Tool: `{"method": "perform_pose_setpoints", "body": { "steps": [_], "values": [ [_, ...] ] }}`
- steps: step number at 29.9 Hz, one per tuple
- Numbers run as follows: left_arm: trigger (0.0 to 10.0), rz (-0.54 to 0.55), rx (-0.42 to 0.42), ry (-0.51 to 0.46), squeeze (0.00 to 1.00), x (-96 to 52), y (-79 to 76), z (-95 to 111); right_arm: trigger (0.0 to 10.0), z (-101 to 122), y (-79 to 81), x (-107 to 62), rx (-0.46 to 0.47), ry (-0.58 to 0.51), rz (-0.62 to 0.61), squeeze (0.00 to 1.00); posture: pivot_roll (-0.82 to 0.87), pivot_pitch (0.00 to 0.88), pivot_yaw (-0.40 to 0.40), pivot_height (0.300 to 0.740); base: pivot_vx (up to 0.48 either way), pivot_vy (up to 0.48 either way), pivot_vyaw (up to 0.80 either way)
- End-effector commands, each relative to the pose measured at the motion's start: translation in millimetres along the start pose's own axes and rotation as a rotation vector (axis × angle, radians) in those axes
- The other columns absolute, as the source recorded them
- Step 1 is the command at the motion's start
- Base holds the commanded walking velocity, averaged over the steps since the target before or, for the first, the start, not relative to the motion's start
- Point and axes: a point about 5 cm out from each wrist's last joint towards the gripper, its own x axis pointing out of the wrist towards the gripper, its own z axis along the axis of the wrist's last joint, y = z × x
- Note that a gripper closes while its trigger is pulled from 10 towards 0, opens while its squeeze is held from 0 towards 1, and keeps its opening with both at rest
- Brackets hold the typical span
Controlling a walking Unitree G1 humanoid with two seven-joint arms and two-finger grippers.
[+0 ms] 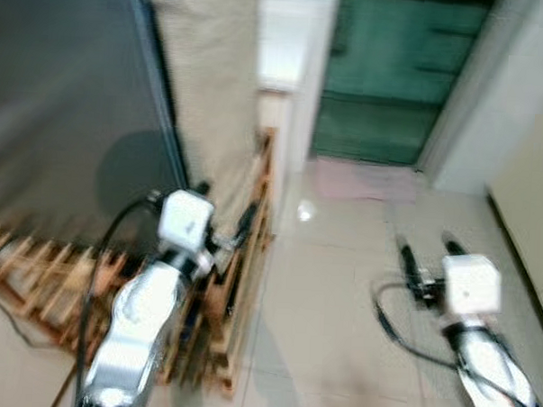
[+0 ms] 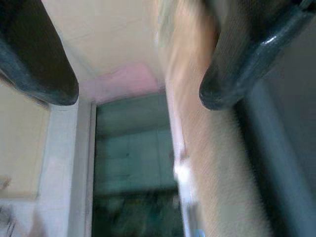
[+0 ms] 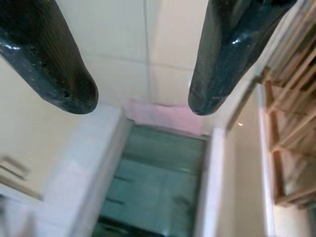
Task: Restocking fridge
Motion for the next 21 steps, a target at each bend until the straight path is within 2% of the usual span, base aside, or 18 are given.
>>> {"method": "perform_pose_setpoints", "body": {
  "steps": [1,7,8,10,13,14,15,16,17,18,20,21],
  "values": [
    [10.0,0.015,0.010,-0.003,0.00,-9.1,0.6,0,10.0,21,4.7,3.6,0.012,-0.084,0.032,0.00,0.04,0.000,-0.046,0.740,0.000,0.000,0.00],
    [10.0,0.038,-0.024,-0.003,0.00,-12.5,-5.6,-3,10.0,26,5.7,4.6,-0.001,-0.086,0.039,0.00,0.04,0.000,-0.060,0.740,0.000,0.000,0.00],
    [10.0,0.089,-0.061,-0.004,0.00,-14.2,-4.0,-5,10.0,34,4.1,4.1,-0.009,-0.107,0.034,0.00,0.05,0.000,-0.063,0.740,0.000,0.000,0.00],
    [10.0,0.108,-0.061,-0.008,0.00,-15.9,-3.3,-4,10.0,37,3.3,3.3,-0.015,-0.115,0.032,0.00,0.05,0.000,-0.063,0.740,0.000,0.000,0.00],
    [10.0,0.181,-0.091,-0.029,0.00,-34.9,1.3,0,10.0,42,-2.8,-8.8,-0.016,-0.133,0.014,0.00,0.04,0.000,-0.067,0.740,0.000,0.000,0.00],
    [10.0,0.183,-0.029,-0.034,0.00,-55.0,2.4,3,10.0,39,-5.1,-19.2,-0.031,-0.117,0.013,0.00,0.04,0.000,-0.068,0.740,0.000,0.000,0.00],
    [10.0,0.181,0.005,-0.025,0.00,-65.6,2.7,2,10.0,38,-6.0,-24.8,-0.039,-0.112,0.015,0.00,0.04,0.000,-0.069,0.740,0.000,0.000,0.00],
    [10.0,0.181,0.005,-0.025,0.00,-65.6,2.7,2,10.0,38,-6.0,-24.8,-0.039,-0.112,0.015,0.00,0.04,0.000,-0.069,0.740,0.000,0.000,0.00],
    [10.0,0.198,0.018,-0.017,0.00,-75.4,3.9,2,10.0,36,-8.1,-29.4,-0.045,-0.097,0.010,0.00,0.04,0.000,-0.068,0.740,0.000,0.000,0.00],
    [10.0,0.233,0.029,-0.005,0.00,-78.8,6.8,1,10.0,34,-10.7,-30.5,-0.045,-0.083,0.000,0.00,0.05,0.000,-0.072,0.740,0.000,0.000,0.00],
    [10.0,0.242,0.033,-0.034,0.00,-65.3,7.2,5,10.0,37,-8.5,-24.6,-0.038,-0.097,-0.002,0.00,0.05,0.000,-0.072,0.740,0.000,0.000,0.00],
    [10.0,0.242,0.033,-0.034,0.00,-65.3,7.2,5,10.0,37,-8.5,-24.6,-0.038,-0.097,-0.002,0.00,0.05,0.000,-0.072,0.740,0.000,0.000,0.00]
  ]
}}
